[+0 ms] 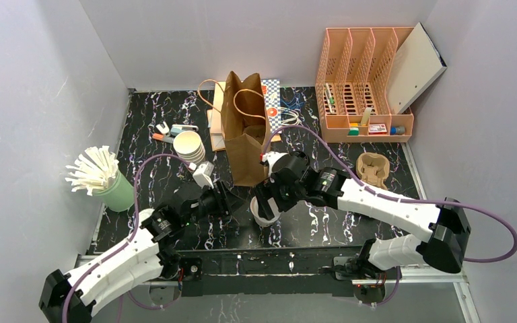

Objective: Pack the takeout coffee

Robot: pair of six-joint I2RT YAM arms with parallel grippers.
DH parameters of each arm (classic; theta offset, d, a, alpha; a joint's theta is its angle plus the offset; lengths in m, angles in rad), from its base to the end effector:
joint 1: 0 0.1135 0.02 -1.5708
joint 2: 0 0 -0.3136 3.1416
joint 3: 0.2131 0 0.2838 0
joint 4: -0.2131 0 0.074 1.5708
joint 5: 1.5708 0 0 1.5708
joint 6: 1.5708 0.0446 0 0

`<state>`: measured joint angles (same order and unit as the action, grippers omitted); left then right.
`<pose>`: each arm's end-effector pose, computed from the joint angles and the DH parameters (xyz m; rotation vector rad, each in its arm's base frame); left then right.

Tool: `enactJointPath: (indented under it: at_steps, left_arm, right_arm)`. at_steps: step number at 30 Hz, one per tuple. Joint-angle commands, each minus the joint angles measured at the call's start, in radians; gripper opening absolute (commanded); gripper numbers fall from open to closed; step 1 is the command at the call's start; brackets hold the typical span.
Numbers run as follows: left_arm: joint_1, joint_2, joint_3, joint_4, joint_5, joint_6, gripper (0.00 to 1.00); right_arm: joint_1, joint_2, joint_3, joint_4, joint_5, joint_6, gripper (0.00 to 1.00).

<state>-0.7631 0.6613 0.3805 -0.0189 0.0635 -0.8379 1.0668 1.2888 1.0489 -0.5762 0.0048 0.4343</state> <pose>0.1201 -0.1188 0.2519 -0.0285 2.0401 -1.1250 0.1439 0.2606 0.3207 -0.7765 2.3806 0.6725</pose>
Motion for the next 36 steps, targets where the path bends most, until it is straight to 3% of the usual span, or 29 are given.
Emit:
enactJointPath:
  at_steps: [1,26,31,36]
  left_arm:
    - [-0.005,0.033,-0.034,0.106,0.003,-0.001,0.43]
    - [-0.006,0.077,-0.112,0.233,0.035,-0.006,0.37]
    - [-0.005,0.081,-0.115,0.243,0.035,-0.004,0.29]
    - [-0.005,0.049,-0.106,0.217,0.013,-0.006,0.29]
  right_arm:
    - [0.015,0.019,0.048,0.013,0.046,-0.019,0.98]
    - [0.045,0.103,0.117,-0.005,0.143,-0.039,0.98]
    - [0.049,0.097,0.112,-0.004,0.130,-0.037,0.98]
    - [0.057,0.089,0.106,-0.002,0.114,-0.040,0.98]
